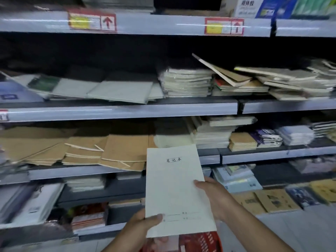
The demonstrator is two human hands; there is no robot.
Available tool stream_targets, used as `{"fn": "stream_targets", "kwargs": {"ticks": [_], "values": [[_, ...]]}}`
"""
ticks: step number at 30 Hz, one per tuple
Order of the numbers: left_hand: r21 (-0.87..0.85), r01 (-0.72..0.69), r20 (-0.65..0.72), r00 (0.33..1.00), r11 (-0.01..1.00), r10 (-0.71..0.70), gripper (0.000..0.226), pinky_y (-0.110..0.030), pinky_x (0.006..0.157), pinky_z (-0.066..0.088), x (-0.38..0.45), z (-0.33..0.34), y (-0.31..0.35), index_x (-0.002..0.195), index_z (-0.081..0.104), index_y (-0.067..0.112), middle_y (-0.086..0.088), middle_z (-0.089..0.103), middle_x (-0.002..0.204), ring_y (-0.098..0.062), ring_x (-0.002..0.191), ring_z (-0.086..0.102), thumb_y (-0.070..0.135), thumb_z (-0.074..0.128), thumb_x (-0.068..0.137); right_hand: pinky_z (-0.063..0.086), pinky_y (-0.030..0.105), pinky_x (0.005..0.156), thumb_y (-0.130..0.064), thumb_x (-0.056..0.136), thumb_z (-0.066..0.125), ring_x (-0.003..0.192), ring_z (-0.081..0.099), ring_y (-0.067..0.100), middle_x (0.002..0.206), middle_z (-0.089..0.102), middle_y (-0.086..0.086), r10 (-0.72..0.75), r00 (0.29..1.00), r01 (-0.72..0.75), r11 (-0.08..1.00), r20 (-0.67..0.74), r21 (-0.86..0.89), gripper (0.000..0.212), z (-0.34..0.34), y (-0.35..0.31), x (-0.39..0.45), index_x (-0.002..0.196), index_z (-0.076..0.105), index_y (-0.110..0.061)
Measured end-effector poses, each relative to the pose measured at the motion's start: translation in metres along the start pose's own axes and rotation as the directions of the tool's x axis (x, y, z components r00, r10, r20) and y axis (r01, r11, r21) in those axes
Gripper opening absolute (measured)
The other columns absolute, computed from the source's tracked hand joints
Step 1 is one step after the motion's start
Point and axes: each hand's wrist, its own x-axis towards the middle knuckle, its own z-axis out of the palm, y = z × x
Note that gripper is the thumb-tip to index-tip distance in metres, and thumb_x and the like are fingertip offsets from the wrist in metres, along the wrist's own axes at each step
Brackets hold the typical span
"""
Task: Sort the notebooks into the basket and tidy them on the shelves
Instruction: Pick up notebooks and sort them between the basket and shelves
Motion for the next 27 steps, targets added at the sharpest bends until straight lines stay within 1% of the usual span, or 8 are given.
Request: {"fn": "stream_targets", "kwargs": {"ticks": [3,6,10,13,15,17,21,27], "values": [[0.107,-0.052,-0.016,0.998,0.993,0.054,0.044,-0.029,0.061,0.048,0.002,0.002,0.003,0.12,0.066,0.012,-0.016,0.075,0.104,-0.031,0.079,0.07,0.02,0.077,0.077,0.047,0.058,0.102,-0.006,0.096,0.059,0.111,0.066,0.037,0.114,0.073,0.014,0.041,0.998,-0.04,0.999,0.051,-0.021,0.027,0.0,0.003,0.008,0.121,0.067,-0.01],[0.188,-0.086,-0.065,0.993,0.978,0.1,0.028,-0.021,0.043,0.032,0.012,0.0,0.006,0.122,0.061,0.014,-0.011,0.075,0.092,-0.024,0.062,0.065,0.018,0.064,0.094,0.05,0.055,0.099,-0.009,0.093,0.063,0.108,0.068,0.035,0.114,0.074,0.012,0.049,0.995,-0.042,0.995,0.085,-0.087,0.03,-0.003,0.01,0.014,0.122,0.067,-0.013],[0.182,-0.11,-0.091,0.988,0.977,0.128,0.022,-0.022,0.041,0.029,0.03,0.003,0.013,0.12,0.063,0.014,0.0,0.068,0.073,-0.015,0.051,0.05,0.018,0.059,0.099,0.059,0.043,0.086,-0.012,0.094,0.065,0.102,0.069,0.026,0.109,0.075,0.007,0.039,0.998,-0.034,0.995,0.058,-0.089,0.024,-0.008,0.018,0.017,0.118,0.065,-0.014],[0.194,-0.114,-0.106,0.985,0.974,0.137,0.019,-0.021,0.042,0.029,0.044,0.005,0.017,0.117,0.065,0.017,0.005,0.067,0.069,-0.012,0.051,0.046,0.02,0.061,0.098,0.052,0.028,0.055,-0.019,0.095,0.066,0.075,0.066,0.019,0.101,0.074,0.009,0.024,0.998,-0.016,0.992,0.059,-0.122,0.022,-0.011,0.017,0.016,0.117,0.065,-0.014],[0.204,-0.129,-0.106,0.983,0.97,0.153,0.02,-0.021,0.043,0.029,0.049,0.008,0.02,0.116,0.066,0.018,0.006,0.067,0.072,-0.011,0.052,0.045,0.022,0.062,0.097,0.042,0.024,0.049,-0.024,0.096,0.065,0.058,0.056,0.013,0.091,0.067,0.011,0.002,0.999,0.007,0.985,0.053,-0.172,0.023,-0.015,0.014,0.017,0.116,0.065,-0.014],[0.207,-0.141,-0.093,0.982,0.968,0.163,0.021,-0.02,0.044,0.03,0.058,0.009,0.019,0.117,0.067,0.02,0.006,0.067,0.075,-0.01,0.053,0.045,0.025,0.062,0.097,0.036,0.022,0.047,-0.026,0.098,0.062,0.051,0.048,0.009,0.085,0.059,0.009,-0.025,0.998,0.035,0.976,0.05,-0.215,0.022,-0.019,0.013,0.022,0.116,0.065,-0.016],[0.19,-0.137,-0.099,0.983,0.972,0.158,0.021,-0.019,0.044,0.032,0.067,0.012,0.014,0.117,0.066,0.022,0.006,0.068,0.08,-0.011,0.054,0.044,0.026,0.062,0.097,0.037,0.022,0.048,-0.028,0.1,0.059,0.051,0.046,0.007,0.086,0.059,0.005,-0.046,0.997,0.057,0.973,0.055,-0.223,0.02,-0.023,0.013,0.03,0.119,0.064,-0.023],[0.284,-0.183,-0.25,0.934,0.941,0.257,0.019,-0.02,0.043,0.037,0.103,0.009,0.041,0.112,0.066,0.018,0.0,0.065,0.079,-0.008,0.05,0.048,0.027,0.065,0.096,0.041,0.023,0.051,-0.023,0.104,0.05,0.054,0.05,0.008,0.088,0.063,0.004,-0.078,0.996,0.085,0.976,0.039,-0.201,0.018,-0.015,-0.01,0.061,0.118,0.062,-0.023]]}}
